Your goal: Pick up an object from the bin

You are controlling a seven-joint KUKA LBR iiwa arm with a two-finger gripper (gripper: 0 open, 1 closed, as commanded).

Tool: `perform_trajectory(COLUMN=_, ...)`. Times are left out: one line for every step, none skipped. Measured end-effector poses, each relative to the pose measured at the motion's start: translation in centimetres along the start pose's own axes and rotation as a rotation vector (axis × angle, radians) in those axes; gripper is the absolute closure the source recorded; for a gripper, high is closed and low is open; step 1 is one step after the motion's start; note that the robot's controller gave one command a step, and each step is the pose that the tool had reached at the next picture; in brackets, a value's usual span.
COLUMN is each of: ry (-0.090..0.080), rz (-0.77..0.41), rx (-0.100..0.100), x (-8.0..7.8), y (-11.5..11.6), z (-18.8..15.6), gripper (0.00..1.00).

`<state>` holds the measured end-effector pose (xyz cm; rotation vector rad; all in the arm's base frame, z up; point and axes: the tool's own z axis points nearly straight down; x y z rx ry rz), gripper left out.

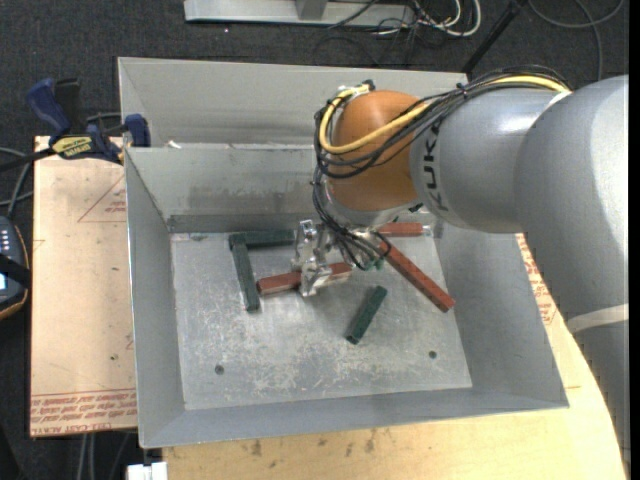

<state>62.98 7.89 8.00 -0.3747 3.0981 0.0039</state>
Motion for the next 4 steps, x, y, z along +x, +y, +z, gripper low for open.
perform_trajectory(ry=0.000, rz=-0.001, rx=0.000, x=0.0, y=0.0, z=-0.1, gripper=1.00)
perform_trajectory(ry=0.012, rz=-0.148, rx=0.000, x=0.5, y=2.6, z=-3.3, gripper=1.00)
perform_trajectory(ry=0.008, rz=-0.181, rx=0.001, x=-1.3, y=-2.7, z=-17.7, gripper=1.00)
perform_trajectory(ry=0.009, rz=-0.181, rx=0.001, x=-1.3, y=-2.7, z=-17.6, gripper=1.00)
